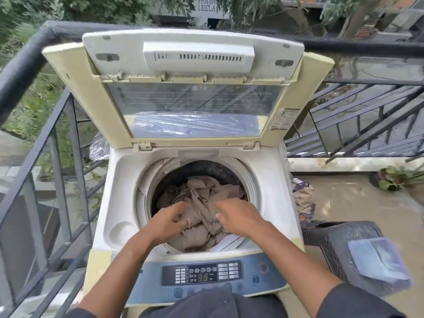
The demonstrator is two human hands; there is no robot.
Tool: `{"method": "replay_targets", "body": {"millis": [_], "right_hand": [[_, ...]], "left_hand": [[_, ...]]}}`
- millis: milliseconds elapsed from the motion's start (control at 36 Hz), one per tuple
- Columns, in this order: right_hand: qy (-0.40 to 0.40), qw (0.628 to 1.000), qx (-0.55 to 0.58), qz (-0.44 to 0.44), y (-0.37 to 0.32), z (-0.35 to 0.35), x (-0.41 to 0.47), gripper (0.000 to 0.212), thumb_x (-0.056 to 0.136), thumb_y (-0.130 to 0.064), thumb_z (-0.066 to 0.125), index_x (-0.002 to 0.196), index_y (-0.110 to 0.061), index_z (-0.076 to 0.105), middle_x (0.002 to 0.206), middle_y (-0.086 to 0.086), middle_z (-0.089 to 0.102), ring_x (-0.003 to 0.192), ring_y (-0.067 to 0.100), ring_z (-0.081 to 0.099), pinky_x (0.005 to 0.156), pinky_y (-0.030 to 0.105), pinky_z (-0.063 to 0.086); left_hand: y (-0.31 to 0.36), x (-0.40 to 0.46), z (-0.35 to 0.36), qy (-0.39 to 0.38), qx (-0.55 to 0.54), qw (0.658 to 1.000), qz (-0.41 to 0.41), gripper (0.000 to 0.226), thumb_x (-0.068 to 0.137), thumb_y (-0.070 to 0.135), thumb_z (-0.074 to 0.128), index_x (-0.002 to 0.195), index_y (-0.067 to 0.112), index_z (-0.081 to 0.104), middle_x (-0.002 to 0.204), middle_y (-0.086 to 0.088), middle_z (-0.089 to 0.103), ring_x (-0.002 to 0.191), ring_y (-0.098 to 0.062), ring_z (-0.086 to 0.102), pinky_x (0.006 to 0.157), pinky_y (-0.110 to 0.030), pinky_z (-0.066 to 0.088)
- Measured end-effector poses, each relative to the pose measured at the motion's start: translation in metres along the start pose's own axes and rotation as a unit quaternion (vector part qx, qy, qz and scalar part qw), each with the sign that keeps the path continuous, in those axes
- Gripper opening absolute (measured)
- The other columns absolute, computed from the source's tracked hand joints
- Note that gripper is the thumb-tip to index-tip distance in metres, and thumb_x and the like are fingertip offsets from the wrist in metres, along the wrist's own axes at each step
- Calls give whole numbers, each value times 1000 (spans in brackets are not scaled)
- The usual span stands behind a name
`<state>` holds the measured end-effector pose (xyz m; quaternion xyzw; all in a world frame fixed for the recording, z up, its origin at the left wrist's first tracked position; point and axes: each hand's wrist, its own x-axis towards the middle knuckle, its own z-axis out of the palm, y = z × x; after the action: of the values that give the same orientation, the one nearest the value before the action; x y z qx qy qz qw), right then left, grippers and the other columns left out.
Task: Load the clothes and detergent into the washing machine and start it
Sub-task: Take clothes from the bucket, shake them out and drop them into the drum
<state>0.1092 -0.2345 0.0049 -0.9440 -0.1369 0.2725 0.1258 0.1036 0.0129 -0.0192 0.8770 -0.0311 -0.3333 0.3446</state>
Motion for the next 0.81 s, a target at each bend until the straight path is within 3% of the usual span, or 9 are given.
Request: {"method": "replay_targets", "body": {"millis": [56,139,222,361,583,667,750,806], "right_hand": [[16,999,33,12,1,-3,-8,13,103,-35,46,98,-27,55,110,2,69,104,29,66,79,39,51],[54,995,83,35,6,-8,-21,25,103,-38,48,123,-33,63,125,-3,70,114,24,65,93,42,54],[89,987,130,42,14,-14,-36,28,102,-38,50,126,-36,65,127,-8,71,115,18,66,95,40,55],[165,963,203,62,38,-23,-56,27,98,-43,51,118,-38,69,116,-15,75,105,13,70,92,37,57],[289,905,298,91,99,-41,-88,20,94,-34,61,105,-30,78,95,-14,78,82,5,71,78,32,59],[309,885,327,122,136,-42,-100,17,95,-27,65,105,-28,79,92,-13,77,80,2,69,74,25,54],[306,876,341,151,176,-42,-106,24,90,-40,57,103,-33,76,88,-16,76,80,4,70,74,33,58],[298,876,337,176,204,-39,-107,21,90,-36,60,102,-33,76,89,-17,76,80,4,70,76,36,59]], "left_hand": [[8,-4,1,13,-5,1000,17,48,101,31,67,148,35,55,144,7,65,128,-13,63,110,-37,52],[23,-8,2,38,-18,998,41,42,102,33,66,143,36,60,138,11,67,118,-11,66,101,-31,54],[45,-9,3,53,-32,996,71,37,102,32,67,139,38,63,129,14,71,111,-7,69,101,-36,57],[89,-4,9,72,-47,988,127,32,102,30,68,133,37,67,121,21,72,105,3,70,101,-37,58],[172,16,32,70,-79,976,193,27,103,19,68,127,30,72,114,15,78,109,0,71,102,-37,58],[205,30,48,63,-74,974,203,25,103,22,68,125,32,73,113,15,78,108,-2,72,100,-36,59],[240,48,64,51,-71,975,203,23,102,22,67,122,33,73,110,14,79,105,-4,73,95,-31,59],[261,61,76,39,-68,975,206,22,103,20,67,121,31,74,108,12,79,101,-5,74,89,-26,59]]}}
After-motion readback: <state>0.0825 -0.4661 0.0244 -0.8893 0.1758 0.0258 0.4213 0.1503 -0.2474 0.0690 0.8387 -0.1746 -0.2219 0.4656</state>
